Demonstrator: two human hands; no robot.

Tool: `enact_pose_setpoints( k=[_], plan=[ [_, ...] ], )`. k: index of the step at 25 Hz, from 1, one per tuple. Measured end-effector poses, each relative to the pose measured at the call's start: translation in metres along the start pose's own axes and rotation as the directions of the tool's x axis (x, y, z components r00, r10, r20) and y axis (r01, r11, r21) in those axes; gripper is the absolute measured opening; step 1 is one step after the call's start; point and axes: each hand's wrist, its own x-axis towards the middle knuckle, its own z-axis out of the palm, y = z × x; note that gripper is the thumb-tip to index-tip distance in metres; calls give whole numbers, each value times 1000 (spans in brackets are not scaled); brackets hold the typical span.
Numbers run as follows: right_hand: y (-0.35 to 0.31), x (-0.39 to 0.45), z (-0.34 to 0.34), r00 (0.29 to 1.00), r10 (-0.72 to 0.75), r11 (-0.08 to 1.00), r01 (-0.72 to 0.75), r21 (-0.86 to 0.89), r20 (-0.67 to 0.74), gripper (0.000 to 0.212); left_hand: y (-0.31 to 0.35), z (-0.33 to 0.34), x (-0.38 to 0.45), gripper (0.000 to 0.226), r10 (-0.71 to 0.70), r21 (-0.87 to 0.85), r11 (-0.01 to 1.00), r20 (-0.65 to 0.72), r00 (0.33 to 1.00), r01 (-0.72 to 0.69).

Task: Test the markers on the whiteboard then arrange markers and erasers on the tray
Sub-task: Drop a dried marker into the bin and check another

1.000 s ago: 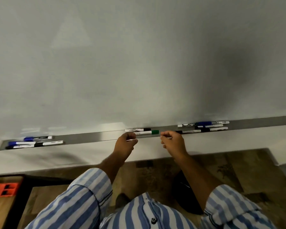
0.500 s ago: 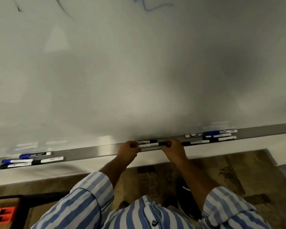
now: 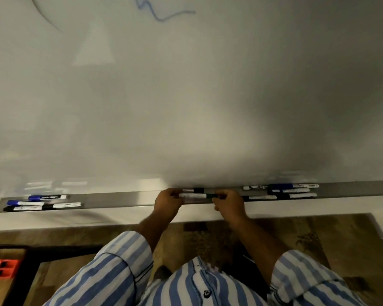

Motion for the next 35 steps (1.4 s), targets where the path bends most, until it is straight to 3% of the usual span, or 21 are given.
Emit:
enact_pose_setpoints(
  k=[3,6,8,12,15,17,23,27,31,33,35],
  plan=[
    [-9,1,-13,998,55,954,-65,293,43,15,5,2,-10,23,24,-123,992,-60,998,-32],
    [-23,-6,-21,975,83,730,-199,654,205,14,13,7,-25,13,38,-329,943,-9,999,-39],
    [-32,-16,-22,951,4,635,-242,734,311,13,20,14,-42,14,33,-448,894,49,998,-8],
    [-57,-40,-24,932,-199,735,-62,675,303,22,36,24,-67,17,77,-486,873,50,996,-43],
    [-75,-54,-36,898,-352,884,225,410,264,25,58,19,-81,35,161,-620,775,5,987,-123],
    [-83,-63,-38,848,-433,892,355,281,304,26,80,15,-89,44,263,-686,706,26,964,-174],
    [-108,-80,-43,807,-478,873,392,290,348,26,121,18,-103,31,352,-718,655,11,936,-237],
    [-111,-76,-42,810,-508,860,493,131,294,32,137,42,-120,29,207,-823,527,-117,971,-211],
    [-115,-82,-44,785,-573,787,607,-107,235,41,149,54,-124,34,87,-901,396,-157,984,-179],
    [-118,-84,-48,772,-592,754,632,-177,232,43,152,54,-125,35,67,-895,408,-166,984,-179],
    [-121,-84,-55,799,-526,825,562,-51,291,39,149,48,-125,34,120,-863,477,-124,985,-167]
  ],
)
